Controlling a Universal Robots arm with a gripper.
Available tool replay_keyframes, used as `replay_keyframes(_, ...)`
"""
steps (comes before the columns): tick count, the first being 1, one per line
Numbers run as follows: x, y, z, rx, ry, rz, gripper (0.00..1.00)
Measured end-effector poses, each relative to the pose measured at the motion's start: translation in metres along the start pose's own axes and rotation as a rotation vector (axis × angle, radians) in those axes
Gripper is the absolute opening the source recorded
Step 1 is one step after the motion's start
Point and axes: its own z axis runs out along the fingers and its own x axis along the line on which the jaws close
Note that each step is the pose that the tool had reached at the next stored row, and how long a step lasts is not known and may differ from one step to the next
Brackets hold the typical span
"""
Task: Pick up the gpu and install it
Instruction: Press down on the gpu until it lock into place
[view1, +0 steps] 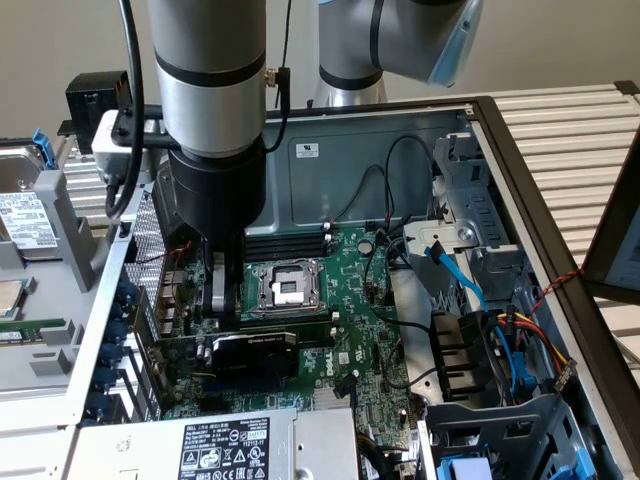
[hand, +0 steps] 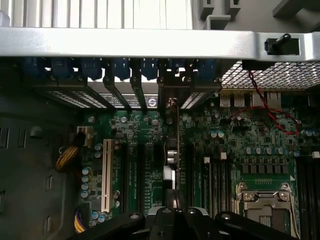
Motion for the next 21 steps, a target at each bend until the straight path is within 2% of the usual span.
replay_keyframes(7, -0.004, 0.0029, 0.0071, -0.0001, 0.0004, 0.000, 0.11)
replay_keyframes(9, -0.005, 0.0039, 0.0082, 0.0006, 0.0025, 0.000, 0.11)
replay_keyframes(10, -0.005, 0.0042, 0.0085, 0.0029, 0.0047, 0.000, 0.11)
replay_keyframes(11, -0.005, 0.0046, 0.0089, 0.0074, 0.0087, 0.001, 0.11)
replay_keyframes(12, -0.005, 0.0052, 0.0091, 0.0147, 0.0127, 0.001, 0.11)
replay_keyframes(13, -0.006, 0.0057, 0.0093, 0.0253, 0.0163, 0.001, 0.11)
replay_keyframes(15, -0.006, 0.0061, 0.0102, 0.0445, 0.0180, 0.001, 0.11)
replay_keyframes(16, -0.007, 0.0062, 0.0109, 0.0493, 0.0179, 0.001, 0.11)
replay_keyframes(17, -0.007, 0.0062, 0.0117, 0.0515, 0.0180, 0.001, 0.11)
replay_keyframes(21, -0.008, 0.0071, 0.0137, 0.0523, 0.0180, 0.001, 0.11)
